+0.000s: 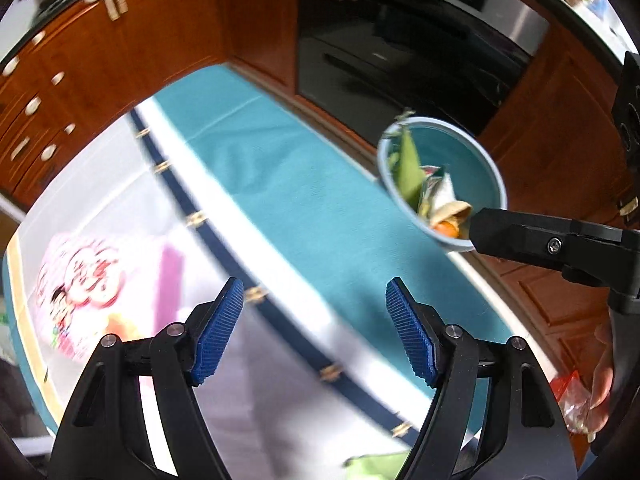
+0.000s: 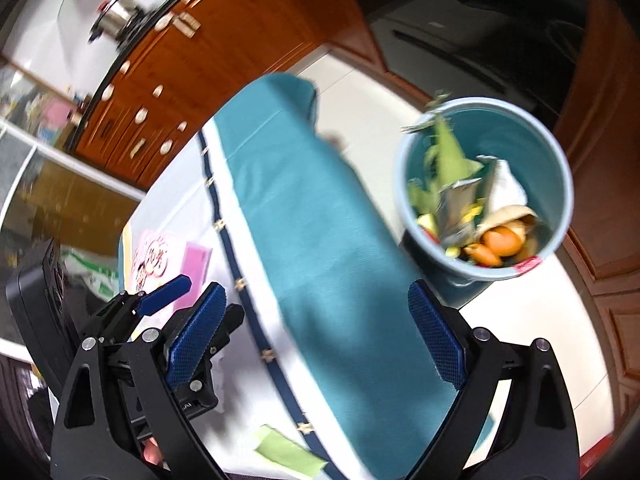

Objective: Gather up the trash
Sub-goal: 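Move both tools back over the table toward the pink box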

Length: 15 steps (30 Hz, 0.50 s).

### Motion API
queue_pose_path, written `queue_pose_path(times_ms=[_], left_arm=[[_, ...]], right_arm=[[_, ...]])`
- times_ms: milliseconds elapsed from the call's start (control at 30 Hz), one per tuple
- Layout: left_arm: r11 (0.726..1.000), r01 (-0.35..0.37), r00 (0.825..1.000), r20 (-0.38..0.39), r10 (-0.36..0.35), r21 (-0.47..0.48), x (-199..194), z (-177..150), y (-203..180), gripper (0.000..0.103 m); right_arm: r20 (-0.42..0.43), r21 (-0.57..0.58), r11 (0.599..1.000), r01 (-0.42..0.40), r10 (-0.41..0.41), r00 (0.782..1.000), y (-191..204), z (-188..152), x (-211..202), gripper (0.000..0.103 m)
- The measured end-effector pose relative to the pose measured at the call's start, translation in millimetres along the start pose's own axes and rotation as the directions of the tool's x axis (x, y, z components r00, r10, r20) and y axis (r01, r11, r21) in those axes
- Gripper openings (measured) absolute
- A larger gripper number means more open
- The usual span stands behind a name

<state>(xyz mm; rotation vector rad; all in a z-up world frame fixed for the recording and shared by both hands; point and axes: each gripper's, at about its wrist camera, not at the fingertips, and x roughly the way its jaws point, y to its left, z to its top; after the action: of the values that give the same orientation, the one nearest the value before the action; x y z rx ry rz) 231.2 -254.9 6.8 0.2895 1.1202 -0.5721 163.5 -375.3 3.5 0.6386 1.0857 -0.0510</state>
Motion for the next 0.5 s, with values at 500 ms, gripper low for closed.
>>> queue_pose_path(times_ms=[500], left_arm=[[0.971,-0.128,0.991,0.01,0.132,-0.201,-23.1,-60.0,151.4,0.075]], right_arm=[[-0.035,-0.43,0.903,0.018,-0.037,0.999,143.7,-11.7,76.6,0.089]])
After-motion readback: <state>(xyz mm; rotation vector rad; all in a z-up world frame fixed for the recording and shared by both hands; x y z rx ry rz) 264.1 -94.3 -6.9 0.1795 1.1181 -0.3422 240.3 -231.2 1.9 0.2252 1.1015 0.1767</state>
